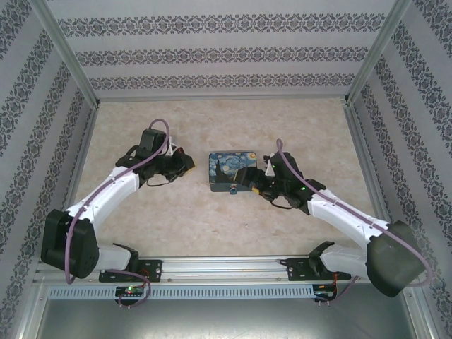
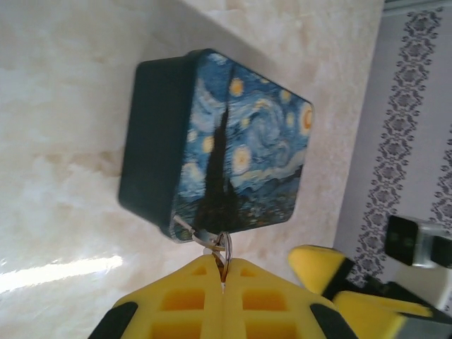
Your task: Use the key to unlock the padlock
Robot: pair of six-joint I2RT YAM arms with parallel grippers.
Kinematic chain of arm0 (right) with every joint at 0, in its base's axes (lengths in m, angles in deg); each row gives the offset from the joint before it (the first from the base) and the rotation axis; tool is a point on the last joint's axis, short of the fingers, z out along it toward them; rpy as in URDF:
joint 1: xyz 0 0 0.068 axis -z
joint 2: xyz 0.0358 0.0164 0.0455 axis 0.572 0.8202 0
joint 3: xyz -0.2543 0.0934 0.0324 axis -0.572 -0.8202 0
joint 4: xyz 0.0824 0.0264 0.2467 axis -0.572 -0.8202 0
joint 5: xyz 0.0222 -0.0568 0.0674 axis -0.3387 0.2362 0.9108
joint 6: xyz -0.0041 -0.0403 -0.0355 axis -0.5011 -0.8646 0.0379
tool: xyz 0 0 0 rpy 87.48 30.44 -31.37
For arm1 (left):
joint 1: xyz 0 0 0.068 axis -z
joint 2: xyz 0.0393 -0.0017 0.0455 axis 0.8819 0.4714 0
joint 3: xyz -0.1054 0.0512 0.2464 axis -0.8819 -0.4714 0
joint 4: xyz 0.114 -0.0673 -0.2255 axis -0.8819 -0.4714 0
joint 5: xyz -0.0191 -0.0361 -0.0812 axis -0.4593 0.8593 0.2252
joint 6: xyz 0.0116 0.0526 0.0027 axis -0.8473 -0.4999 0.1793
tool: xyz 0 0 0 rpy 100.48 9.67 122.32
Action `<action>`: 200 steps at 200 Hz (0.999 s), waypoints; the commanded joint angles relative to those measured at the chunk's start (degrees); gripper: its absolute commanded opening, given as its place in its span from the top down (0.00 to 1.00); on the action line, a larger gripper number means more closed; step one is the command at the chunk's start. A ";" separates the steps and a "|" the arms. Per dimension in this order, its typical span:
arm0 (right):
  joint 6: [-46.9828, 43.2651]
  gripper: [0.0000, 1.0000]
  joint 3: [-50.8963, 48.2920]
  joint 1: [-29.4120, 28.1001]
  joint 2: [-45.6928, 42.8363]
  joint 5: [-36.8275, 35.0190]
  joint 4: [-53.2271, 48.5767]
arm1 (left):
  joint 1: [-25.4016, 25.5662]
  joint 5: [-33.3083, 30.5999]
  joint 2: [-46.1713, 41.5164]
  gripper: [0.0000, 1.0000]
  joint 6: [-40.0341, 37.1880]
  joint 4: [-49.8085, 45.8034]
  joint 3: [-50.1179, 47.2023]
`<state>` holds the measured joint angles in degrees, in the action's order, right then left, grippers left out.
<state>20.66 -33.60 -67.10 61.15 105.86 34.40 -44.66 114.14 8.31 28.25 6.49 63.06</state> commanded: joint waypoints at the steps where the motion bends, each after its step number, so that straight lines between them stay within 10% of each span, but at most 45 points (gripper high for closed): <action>1: 4.17 0.05 1.83 -1.70 1.72 -4.60 2.65 | 1.19 3.84 3.09 1.00 -1.03 2.46 3.73; 200: 33.71 0.17 -1.64 10.17 -1.18 5.90 16.05 | 18.11 4.93 19.67 1.00 -2.18 14.29 17.66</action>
<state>50.63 -37.14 -55.86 58.73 109.75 46.18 -28.07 119.43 27.37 25.30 16.06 78.71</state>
